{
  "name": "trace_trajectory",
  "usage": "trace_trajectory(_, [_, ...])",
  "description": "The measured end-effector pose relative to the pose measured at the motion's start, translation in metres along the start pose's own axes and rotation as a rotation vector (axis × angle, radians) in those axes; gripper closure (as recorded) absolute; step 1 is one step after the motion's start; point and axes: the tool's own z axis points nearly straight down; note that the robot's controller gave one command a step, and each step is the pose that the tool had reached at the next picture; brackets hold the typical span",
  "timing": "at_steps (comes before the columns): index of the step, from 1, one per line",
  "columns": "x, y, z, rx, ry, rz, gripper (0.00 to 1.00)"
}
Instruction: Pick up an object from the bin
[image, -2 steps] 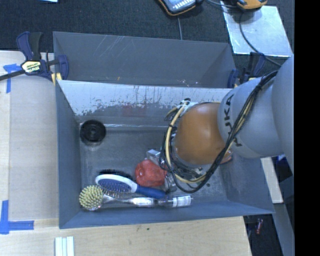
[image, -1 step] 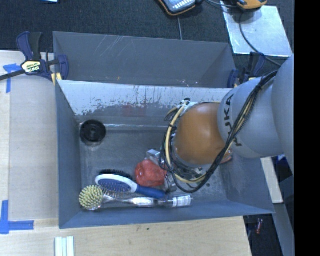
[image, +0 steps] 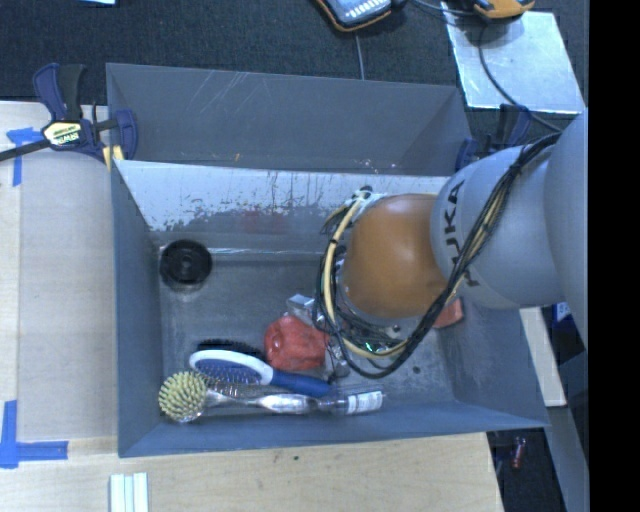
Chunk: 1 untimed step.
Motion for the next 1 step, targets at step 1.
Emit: trace_trajectory(1, [-0.0234,0.0033,-0.0151,0.005,-0.017,-0.045,1.0])
